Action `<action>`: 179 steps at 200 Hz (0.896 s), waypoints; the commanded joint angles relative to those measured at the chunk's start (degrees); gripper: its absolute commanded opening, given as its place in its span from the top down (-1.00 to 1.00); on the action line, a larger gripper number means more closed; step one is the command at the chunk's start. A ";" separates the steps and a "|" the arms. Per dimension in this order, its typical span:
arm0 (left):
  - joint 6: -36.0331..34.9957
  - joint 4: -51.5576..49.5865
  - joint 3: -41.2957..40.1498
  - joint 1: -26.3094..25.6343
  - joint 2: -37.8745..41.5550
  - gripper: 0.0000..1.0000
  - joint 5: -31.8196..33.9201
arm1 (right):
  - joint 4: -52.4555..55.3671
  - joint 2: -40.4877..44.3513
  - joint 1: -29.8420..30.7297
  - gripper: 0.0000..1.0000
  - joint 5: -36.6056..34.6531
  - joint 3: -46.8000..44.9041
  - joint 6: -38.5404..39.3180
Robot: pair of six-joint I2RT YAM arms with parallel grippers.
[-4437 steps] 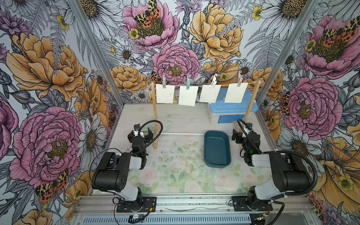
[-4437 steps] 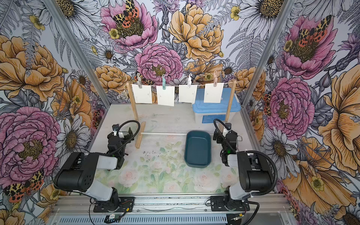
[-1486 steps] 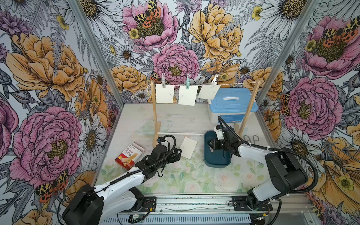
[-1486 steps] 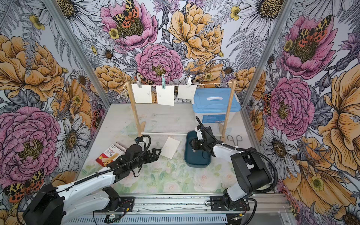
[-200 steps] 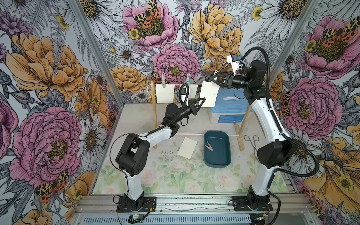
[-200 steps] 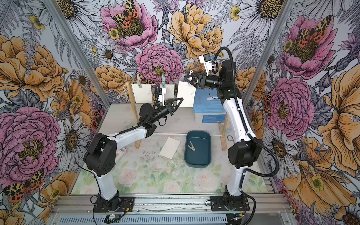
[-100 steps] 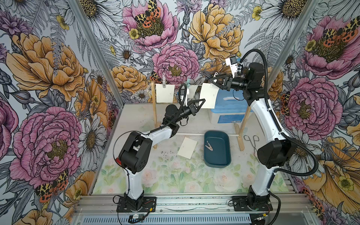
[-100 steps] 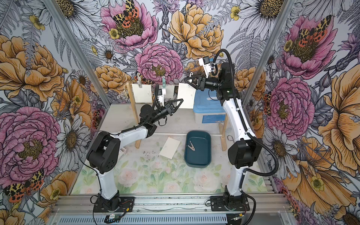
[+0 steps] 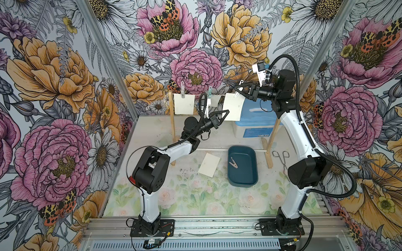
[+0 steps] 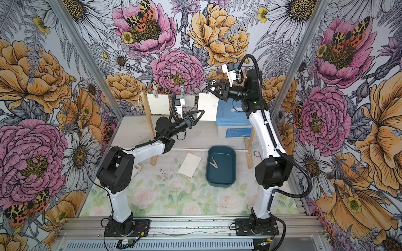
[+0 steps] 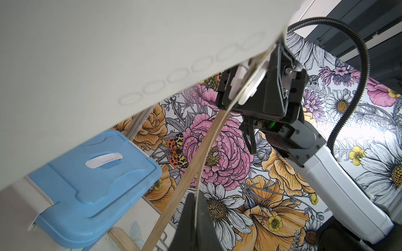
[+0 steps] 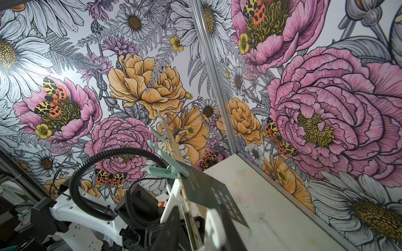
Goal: Remove the postcards from the strings
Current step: Remove the clamp from the clothesline.
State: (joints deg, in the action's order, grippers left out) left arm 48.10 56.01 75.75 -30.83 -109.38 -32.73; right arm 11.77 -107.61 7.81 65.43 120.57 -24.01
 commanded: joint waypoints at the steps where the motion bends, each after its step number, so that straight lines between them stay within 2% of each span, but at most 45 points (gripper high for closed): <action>1: 0.68 2.36 1.06 0.44 -0.65 1.00 -1.54 | 0.12 1.91 1.15 0.55 -0.23 -0.65 0.46; 69: 0.68 2.06 0.30 0.33 -0.39 1.00 -1.72 | 0.23 3.15 1.41 0.70 -3.10 -1.80 1.01; 92: 0.68 2.67 -0.34 0.33 -0.23 1.00 -1.56 | 0.27 3.63 1.41 0.87 -4.94 -1.94 1.14; 179: 0.51 5.29 -4.82 -0.30 0.89 1.00 -1.17 | 0.13 6.14 1.17 0.84 -9.96 -2.18 1.60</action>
State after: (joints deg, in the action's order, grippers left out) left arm 48.29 59.00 72.62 -30.89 -109.38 -32.95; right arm 12.14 -104.53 8.69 57.36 118.65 -23.49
